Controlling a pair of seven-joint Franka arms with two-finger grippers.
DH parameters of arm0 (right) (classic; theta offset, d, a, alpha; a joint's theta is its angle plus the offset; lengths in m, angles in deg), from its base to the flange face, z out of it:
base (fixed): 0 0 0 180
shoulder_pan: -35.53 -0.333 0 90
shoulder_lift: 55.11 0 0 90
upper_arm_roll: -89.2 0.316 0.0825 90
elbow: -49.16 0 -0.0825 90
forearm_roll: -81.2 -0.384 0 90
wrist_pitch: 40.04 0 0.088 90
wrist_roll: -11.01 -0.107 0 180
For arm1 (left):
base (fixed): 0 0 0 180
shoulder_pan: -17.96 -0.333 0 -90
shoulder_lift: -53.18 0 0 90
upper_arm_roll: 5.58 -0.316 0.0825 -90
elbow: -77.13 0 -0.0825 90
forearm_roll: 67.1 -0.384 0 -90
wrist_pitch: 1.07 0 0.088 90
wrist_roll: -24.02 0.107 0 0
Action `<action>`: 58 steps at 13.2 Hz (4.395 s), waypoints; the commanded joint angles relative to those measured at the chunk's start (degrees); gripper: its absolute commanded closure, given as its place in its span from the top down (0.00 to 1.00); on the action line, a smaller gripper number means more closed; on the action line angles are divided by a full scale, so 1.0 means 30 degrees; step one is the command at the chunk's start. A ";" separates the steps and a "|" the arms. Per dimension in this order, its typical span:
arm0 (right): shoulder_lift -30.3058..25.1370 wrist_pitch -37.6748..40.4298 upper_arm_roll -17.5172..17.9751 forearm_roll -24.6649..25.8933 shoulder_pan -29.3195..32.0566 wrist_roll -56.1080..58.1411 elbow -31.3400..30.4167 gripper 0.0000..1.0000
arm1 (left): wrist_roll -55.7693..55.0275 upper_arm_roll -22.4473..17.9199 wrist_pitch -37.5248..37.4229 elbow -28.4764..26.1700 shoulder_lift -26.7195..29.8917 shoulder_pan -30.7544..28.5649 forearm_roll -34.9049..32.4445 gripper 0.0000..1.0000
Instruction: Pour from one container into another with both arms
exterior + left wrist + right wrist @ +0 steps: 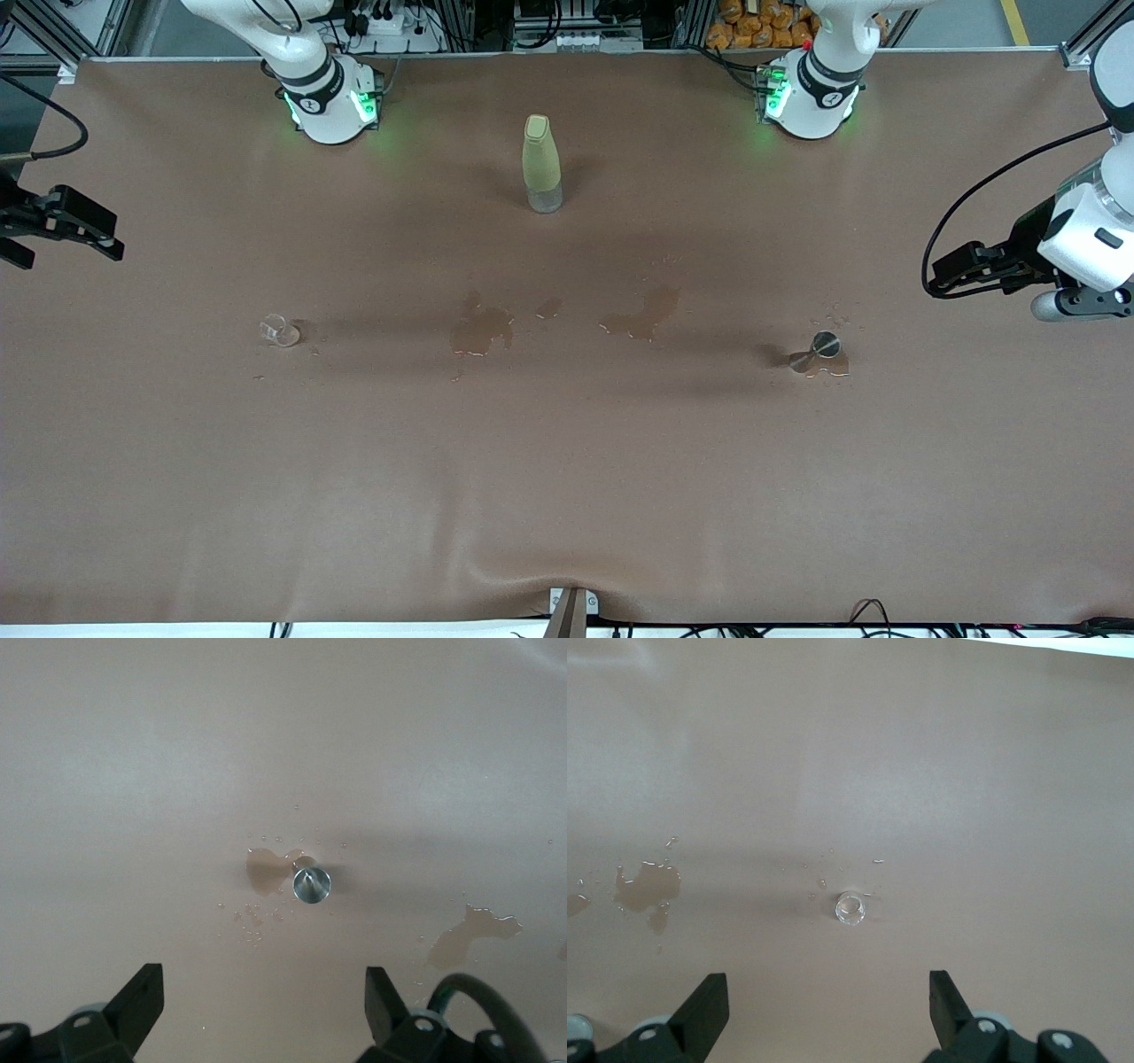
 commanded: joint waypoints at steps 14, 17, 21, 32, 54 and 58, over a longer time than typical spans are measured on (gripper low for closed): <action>-0.2587 -0.0462 -0.3573 -0.1988 -0.1361 0.2841 -0.3567 1.00 | -0.0693 -0.0030 -0.0451 0.0261 -0.1104 -0.2352 0.3697 1.00; -0.2763 -0.0083 -0.3602 -0.1783 -0.1331 0.2900 -0.3656 1.00 | -0.0693 -0.0030 -0.0860 0.0261 -0.1748 -0.3233 0.4547 1.00; -0.2559 -0.0110 -0.4567 -0.1724 -0.1273 1.0408 -0.4240 1.00 | -0.0431 -0.0030 -0.1271 0.0232 -0.2189 -0.3734 0.5225 1.00; -0.2588 -0.1632 -0.5214 0.0004 -0.0745 3.0746 -0.4710 1.00 | -0.3700 0.0381 -0.1243 0.0290 -0.2422 -0.3413 0.4729 1.00; 0.1040 -0.9544 -0.6796 -1.1766 0.1363 4.3468 -1.3441 1.00 | -0.6143 0.0205 -0.5139 0.0320 -1.1474 -0.9915 1.5566 1.00; 0.2858 -0.9339 -0.6796 -1.4520 0.2124 4.6633 -1.3586 1.00 | -0.6317 0.0205 -0.5110 0.0232 -1.2119 -1.0120 1.5567 1.00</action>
